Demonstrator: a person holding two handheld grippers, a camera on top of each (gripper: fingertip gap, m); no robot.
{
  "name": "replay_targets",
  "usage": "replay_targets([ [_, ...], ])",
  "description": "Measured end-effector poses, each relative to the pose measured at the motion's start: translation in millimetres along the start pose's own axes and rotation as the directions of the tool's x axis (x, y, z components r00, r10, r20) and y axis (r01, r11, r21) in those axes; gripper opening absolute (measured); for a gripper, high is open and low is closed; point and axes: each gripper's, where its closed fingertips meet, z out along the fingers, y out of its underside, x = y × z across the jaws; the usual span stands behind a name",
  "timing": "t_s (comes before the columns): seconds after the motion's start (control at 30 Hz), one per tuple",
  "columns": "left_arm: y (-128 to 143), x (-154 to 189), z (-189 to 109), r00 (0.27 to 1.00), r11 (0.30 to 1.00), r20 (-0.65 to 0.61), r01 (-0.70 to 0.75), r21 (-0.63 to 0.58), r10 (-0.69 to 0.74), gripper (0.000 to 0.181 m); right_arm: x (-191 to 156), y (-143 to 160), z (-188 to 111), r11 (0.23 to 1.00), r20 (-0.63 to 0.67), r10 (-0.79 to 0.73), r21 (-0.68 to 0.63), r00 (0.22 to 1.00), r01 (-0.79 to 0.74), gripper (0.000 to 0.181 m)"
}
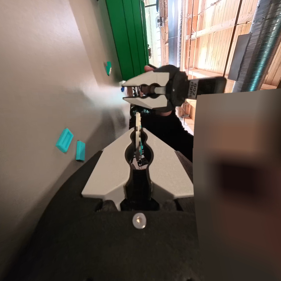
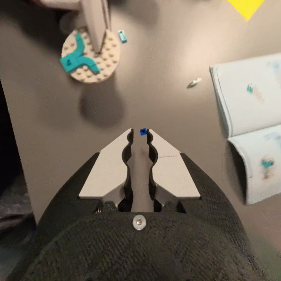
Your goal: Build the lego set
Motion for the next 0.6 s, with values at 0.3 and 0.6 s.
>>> replay_targets([
  [0.3, 0.5, -0.2, 0.4, 1.0, 1.0, 0.0, 0.003, -0.004, -0.003, 0.004, 5.5, 17.7, 5.5, 0.99, -0.004, 0.127, 0.061, 0.992, -0.127, 0.013],
  [0.6, 0.8, -1.3, 0.7, 1.0, 1.0, 0.009, 0.003, -0.005, -0.003, 0.004, 21.0, 37.4, -5.9, 0.973, -0.076, 0.222, 0.088, 0.972, -0.216, 0.013],
])
